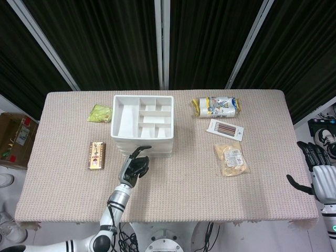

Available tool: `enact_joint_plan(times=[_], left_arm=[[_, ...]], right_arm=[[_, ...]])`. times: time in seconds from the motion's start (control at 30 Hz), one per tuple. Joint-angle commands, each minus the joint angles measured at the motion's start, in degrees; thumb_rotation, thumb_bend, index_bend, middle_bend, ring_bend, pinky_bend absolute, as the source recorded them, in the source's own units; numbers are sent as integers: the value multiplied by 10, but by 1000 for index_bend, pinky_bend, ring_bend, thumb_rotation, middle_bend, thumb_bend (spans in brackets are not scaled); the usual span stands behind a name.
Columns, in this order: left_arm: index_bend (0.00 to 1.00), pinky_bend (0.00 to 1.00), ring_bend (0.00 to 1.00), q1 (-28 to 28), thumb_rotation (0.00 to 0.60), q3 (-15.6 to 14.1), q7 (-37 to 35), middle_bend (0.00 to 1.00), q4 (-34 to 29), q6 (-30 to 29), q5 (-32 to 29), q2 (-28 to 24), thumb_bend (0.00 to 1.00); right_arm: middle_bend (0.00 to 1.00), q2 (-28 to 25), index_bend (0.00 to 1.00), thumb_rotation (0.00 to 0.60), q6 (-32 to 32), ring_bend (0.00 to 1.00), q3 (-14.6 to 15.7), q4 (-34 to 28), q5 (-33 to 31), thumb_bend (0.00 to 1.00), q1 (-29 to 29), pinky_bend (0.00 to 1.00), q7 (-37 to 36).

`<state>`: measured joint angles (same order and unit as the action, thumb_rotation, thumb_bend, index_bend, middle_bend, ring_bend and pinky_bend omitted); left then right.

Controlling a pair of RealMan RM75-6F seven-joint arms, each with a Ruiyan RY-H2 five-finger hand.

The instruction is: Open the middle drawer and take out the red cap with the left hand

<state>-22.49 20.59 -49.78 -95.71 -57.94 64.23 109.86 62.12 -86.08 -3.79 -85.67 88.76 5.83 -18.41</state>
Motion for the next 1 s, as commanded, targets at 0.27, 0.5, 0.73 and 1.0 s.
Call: enact_joint_plan(times=[0.27, 0.5, 0.73, 1.0], left_arm=[[405, 1000, 915, 21, 600, -29, 19, 857, -20, -21, 14, -12, 513], [304, 1000, 901, 37, 600, -98, 224, 822, -27, -116, 96, -42, 510], [355, 1000, 901, 38, 600, -125, 502, 815, -74, -195, 212, -151, 434], [301, 1000, 904, 3, 600, -85, 611, 816, -83, -169, 193, -198, 380]], right_arm=[[84, 1, 0, 600, -3, 0, 2, -2, 5, 174, 0, 42, 2], [84, -5, 0, 600, -13, 0, 1, -4, 7, 173, -4, 42, 2], [84, -15, 0, 600, -23, 0, -2, -10, 14, 173, -6, 42, 7], [84, -18, 0, 600, -30, 0, -5, -12, 16, 173, -7, 42, 6]])
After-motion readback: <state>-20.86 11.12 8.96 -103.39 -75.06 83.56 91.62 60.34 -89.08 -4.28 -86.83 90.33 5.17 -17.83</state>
